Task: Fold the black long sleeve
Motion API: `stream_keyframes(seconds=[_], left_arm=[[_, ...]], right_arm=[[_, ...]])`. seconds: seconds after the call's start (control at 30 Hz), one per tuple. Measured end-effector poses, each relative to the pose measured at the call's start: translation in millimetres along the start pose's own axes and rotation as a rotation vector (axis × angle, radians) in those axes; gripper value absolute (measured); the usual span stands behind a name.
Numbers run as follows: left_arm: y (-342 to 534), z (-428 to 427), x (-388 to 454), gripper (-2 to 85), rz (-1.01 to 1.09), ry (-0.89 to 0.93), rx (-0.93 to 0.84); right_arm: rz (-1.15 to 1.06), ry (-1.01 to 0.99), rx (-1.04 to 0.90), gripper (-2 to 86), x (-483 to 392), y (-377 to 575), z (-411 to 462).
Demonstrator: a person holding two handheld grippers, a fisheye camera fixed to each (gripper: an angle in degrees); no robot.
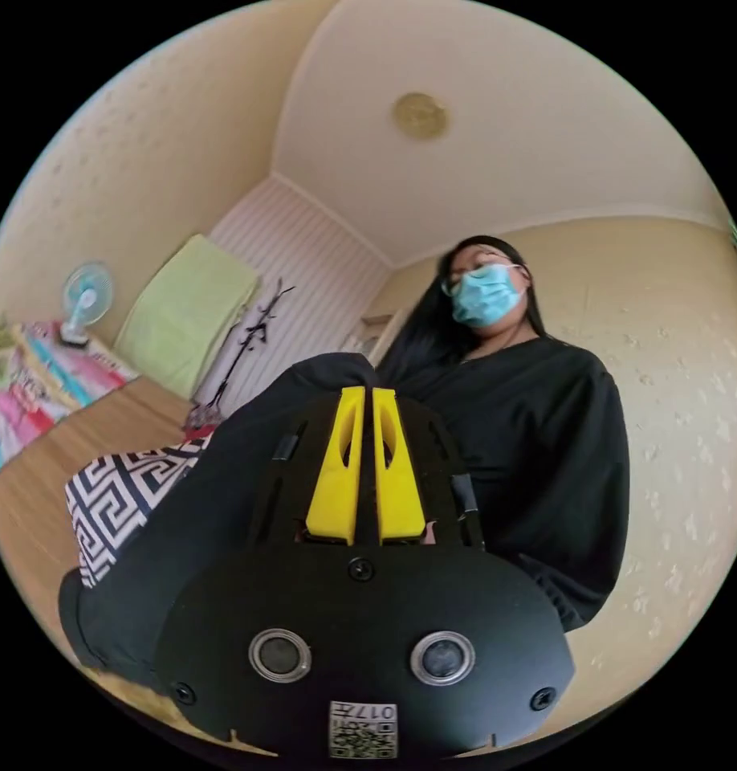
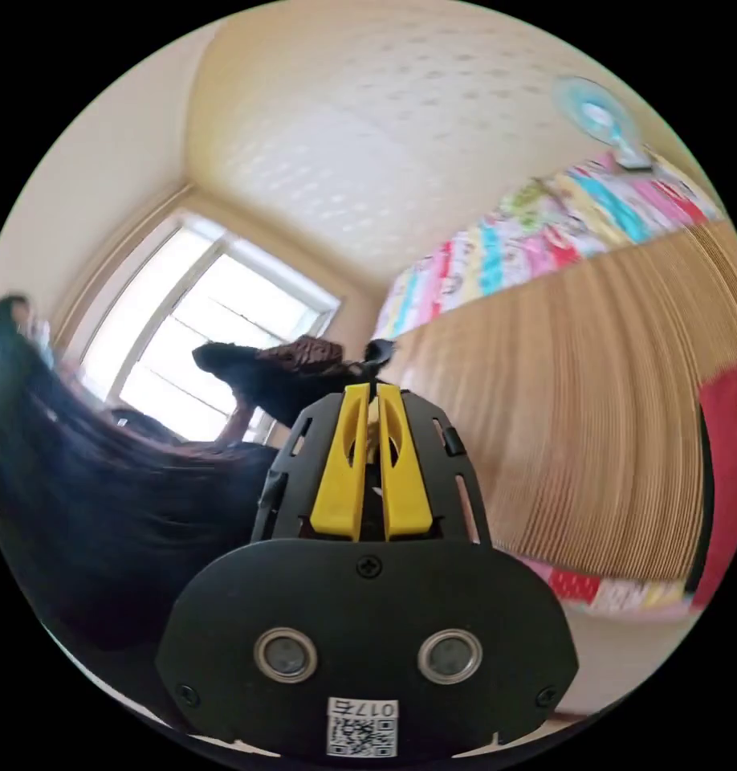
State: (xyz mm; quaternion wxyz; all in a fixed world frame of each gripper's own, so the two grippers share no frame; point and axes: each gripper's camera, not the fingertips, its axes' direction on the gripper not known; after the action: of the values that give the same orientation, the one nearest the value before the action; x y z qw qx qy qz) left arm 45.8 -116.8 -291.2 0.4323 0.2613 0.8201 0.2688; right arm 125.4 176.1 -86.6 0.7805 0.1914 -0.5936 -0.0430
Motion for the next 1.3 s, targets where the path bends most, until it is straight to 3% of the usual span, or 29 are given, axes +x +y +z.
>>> stream_keyframes(seconds=[0.07, 0.23, 0.4, 0.5, 0.67, 0.87, 0.97, 1.1, 1.3], left_arm=[[-14.2, 46.4, -7.2, -0.4, 0.057, 0.09, -0.02], [-20.9, 148.5, -32.1, -0.3, 0.052, 0.185, -0.181], [4.3, 212.4, -66.7, 0.0, -0.04, 0.139, -0.294], [20.8, 223.7, -86.9, 0.7, -0.138, 0.051, -0.309], [43.6, 226.5, -131.8, 7.3, -0.397, -0.327, -0.342], [37.6, 295.3, -170.0, 13.9, -0.378, -0.549, -0.38], [36.8, 348.9, -195.2, 15.9, -0.33, -0.613, -0.402], [42.5, 402.4, -226.4, 16.2, -0.319, -0.563, -0.391], [51.8, 427.9, -240.9, 14.1, -0.355, -0.762, -0.304]], right_arm=[[-0.243, -0.108, -0.028, 8.4, -46.9, -12.9, 35.3], [-0.461, -0.18, -0.073, 13.4, -100.6, -8.3, 108.0], [-0.526, -0.306, -0.292, 5.2, -97.1, 27.5, 189.0], [-0.487, -0.236, -0.09, 3.7, -85.0, 54.7, 183.4], [-0.397, -0.117, 0.157, 2.8, -69.9, 78.6, 163.2], [-0.405, 0.145, 0.113, 2.6, -88.6, 86.0, 207.0], [-0.42, 0.15, 0.093, 2.6, -92.8, 85.3, 232.4], [-0.401, 0.209, 0.098, 2.7, -97.6, 81.1, 257.6], [-0.366, 0.331, 0.144, 2.7, -108.3, 70.8, 281.2]])
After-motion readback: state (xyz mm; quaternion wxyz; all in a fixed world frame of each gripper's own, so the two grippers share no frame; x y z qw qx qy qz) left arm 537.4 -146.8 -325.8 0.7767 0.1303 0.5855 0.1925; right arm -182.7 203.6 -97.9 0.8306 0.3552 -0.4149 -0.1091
